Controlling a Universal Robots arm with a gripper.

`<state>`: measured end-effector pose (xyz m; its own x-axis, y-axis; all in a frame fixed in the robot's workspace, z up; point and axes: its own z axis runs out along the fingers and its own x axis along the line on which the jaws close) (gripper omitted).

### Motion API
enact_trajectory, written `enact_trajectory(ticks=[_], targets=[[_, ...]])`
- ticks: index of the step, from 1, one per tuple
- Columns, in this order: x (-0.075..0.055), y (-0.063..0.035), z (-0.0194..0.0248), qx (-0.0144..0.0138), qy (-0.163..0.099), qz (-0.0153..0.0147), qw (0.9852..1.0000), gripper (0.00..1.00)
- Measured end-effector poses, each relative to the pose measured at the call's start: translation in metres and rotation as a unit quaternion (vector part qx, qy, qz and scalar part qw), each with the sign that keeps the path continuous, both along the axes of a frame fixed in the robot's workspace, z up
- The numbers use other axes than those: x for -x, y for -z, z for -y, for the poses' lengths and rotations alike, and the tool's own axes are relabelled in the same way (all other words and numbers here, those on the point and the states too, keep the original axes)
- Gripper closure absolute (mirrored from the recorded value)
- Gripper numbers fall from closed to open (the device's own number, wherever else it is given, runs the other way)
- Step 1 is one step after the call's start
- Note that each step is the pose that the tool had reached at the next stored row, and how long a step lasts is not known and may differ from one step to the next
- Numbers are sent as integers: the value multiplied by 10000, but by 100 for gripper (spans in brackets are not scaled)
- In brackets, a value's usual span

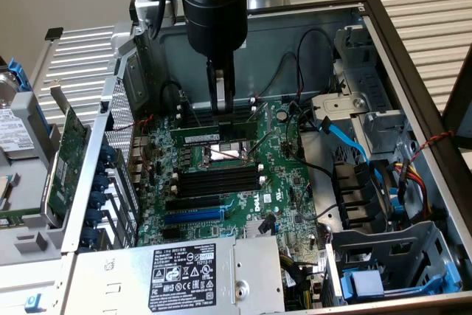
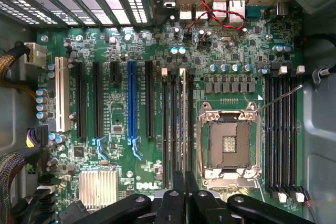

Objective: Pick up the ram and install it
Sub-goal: 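Pick up the ram and move it above insertion slot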

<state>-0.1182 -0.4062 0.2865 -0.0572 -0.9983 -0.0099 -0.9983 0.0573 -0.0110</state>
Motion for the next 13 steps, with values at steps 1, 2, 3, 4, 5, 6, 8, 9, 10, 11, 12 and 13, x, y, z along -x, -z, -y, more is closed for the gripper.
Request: enact_trajectory(ticks=[1, 2, 3, 4, 5, 6, 8, 9, 10, 11, 12, 13], targets=[[0, 4, 5, 0, 0, 0, 10000, 87], [0, 7, 11, 0, 0, 0, 10000, 87], [0, 9, 17, -1, 0, 0, 10000, 87], [0, 11, 22, 0, 0, 0, 10000, 87], [0, 13, 24, -1, 0, 1, 10000, 87], [0, 14, 25, -1, 0, 0, 10000, 87], [0, 13, 32, 0, -1, 0, 10000, 87], [-1, 13, 37, 0, -1, 0, 10000, 87], [0, 14, 44, -1, 0, 0, 10000, 87], [0, 14, 47, 0, 0, 0, 10000, 87], [0, 14, 48, -1, 0, 0, 10000, 87], [0, 14, 48, -1, 1, 0, 10000, 87]])
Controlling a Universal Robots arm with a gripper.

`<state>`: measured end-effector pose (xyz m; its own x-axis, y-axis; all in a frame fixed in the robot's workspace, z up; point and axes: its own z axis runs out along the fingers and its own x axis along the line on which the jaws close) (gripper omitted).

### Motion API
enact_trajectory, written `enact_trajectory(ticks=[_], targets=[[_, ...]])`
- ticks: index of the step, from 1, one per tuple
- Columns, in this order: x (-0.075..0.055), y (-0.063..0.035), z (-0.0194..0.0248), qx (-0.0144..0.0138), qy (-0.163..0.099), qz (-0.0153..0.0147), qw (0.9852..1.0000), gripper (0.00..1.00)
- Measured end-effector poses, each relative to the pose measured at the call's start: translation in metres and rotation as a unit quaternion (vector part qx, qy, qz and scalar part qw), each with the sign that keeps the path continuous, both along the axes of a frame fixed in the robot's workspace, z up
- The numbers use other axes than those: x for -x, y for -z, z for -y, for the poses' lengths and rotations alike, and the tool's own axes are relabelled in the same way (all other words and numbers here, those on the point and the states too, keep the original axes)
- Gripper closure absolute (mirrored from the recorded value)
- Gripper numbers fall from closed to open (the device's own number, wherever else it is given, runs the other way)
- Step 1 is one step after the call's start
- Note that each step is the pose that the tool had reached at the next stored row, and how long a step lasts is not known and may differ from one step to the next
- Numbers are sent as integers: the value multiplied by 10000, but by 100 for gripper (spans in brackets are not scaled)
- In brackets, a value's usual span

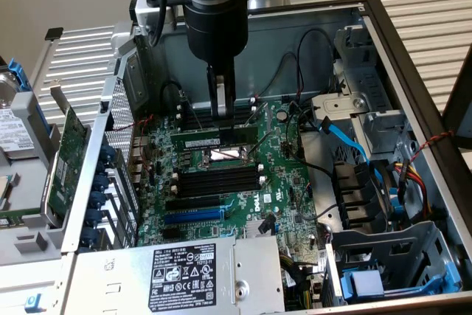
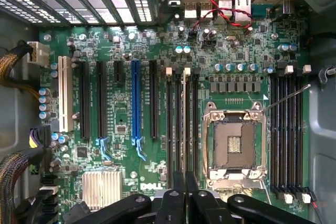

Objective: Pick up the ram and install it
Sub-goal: 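Pick up the ram and move it above insertion slot, then insert the ram into the slot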

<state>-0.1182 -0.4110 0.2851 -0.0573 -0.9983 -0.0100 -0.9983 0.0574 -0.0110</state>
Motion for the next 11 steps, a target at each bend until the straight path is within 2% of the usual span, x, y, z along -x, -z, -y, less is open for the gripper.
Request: enact_trajectory(ticks=[11], targets=[[0, -1, 3, 1, -1, -2, 10000, 87]])
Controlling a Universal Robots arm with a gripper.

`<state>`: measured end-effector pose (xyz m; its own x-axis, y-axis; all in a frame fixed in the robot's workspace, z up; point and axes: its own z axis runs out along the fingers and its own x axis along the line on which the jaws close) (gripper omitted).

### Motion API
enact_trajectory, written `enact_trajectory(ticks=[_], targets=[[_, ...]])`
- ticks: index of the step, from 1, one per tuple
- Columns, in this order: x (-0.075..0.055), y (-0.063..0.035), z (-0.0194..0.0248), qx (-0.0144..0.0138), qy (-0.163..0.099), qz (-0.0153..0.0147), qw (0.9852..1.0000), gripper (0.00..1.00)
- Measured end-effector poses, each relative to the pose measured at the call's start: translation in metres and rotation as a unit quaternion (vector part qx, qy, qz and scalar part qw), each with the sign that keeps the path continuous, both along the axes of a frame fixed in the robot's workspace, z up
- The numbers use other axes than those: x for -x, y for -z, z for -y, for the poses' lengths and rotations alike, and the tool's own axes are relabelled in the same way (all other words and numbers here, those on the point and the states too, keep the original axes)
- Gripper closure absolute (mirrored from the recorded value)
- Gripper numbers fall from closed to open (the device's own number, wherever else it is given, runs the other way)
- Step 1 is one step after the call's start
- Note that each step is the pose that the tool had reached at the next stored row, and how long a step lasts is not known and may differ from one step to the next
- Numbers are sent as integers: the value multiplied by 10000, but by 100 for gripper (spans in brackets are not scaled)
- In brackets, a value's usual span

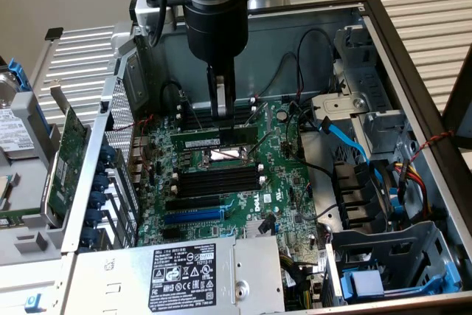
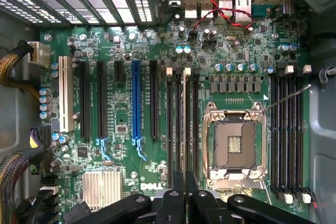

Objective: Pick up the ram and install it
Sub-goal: 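Insert the ram into the slot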

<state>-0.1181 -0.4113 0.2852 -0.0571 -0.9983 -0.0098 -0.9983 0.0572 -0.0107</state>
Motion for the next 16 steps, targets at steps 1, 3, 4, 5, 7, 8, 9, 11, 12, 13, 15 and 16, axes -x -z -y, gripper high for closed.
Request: enact_trajectory(ticks=[1, 3, 4, 5, 7, 8, 9, 11, 12, 13, 15, 16], targets=[[0, 0, 0, 0, 0, 0, 10000, 87], [0, 1, 1, -1, 1, 1, 10000, 87], [0, 1, 7, -1, 0, 0, 10000, 87], [0, 1, 12, 0, 0, 0, 10000, 87], [0, 4, 16, -1, 1, -2, 10000, 87], [0, 7, 19, -1, 0, -5, 10000, 87], [0, 11, 21, 0, 0, -7, 10000, 87], [0, 25, 23, -1, 0, -10, 10000, 87], [-1, 33, 24, 0, 0, -11, 10000, 87], [-3, 44, 25, -1, 0, -13, 10000, 87], [-6, 72, 24, 0, 0, -16, 10000, 87], [-7, 90, 24, 0, 0, -17, 10000, 87]])
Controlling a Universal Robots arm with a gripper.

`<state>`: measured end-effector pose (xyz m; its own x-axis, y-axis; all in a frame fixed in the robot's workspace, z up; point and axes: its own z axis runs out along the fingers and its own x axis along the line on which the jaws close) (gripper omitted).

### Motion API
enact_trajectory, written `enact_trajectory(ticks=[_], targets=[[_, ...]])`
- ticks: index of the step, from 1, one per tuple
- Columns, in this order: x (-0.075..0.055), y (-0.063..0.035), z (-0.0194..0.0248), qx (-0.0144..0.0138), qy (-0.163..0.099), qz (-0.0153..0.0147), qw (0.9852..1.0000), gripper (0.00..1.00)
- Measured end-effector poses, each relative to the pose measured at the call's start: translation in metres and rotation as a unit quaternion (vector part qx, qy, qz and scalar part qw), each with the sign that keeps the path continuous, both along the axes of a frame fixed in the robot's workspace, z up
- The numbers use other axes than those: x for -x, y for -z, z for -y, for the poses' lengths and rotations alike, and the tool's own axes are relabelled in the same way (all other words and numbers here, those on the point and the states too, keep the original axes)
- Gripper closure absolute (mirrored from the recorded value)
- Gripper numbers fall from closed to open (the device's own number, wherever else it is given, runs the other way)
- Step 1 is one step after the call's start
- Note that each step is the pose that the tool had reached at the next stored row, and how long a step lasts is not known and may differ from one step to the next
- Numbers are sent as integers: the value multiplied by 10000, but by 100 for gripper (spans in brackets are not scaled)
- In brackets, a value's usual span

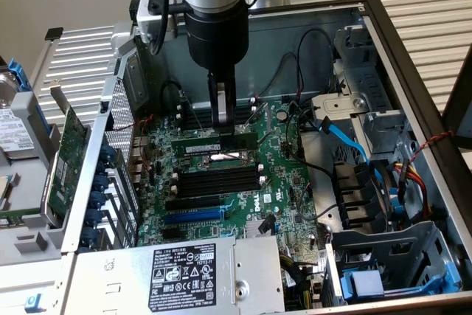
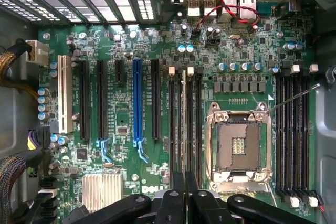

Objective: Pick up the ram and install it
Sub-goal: 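Insert the ram into the slot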

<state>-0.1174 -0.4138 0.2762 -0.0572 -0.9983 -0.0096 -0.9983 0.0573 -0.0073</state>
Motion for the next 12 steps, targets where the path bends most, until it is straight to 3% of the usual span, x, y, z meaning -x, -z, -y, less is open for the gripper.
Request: enact_trajectory(ticks=[9, 12], targets=[[-3, 135, 0, 1, 0, -35, 10000, 87], [-3, 153, 0, 4, -1, -64, 10000, 87]])
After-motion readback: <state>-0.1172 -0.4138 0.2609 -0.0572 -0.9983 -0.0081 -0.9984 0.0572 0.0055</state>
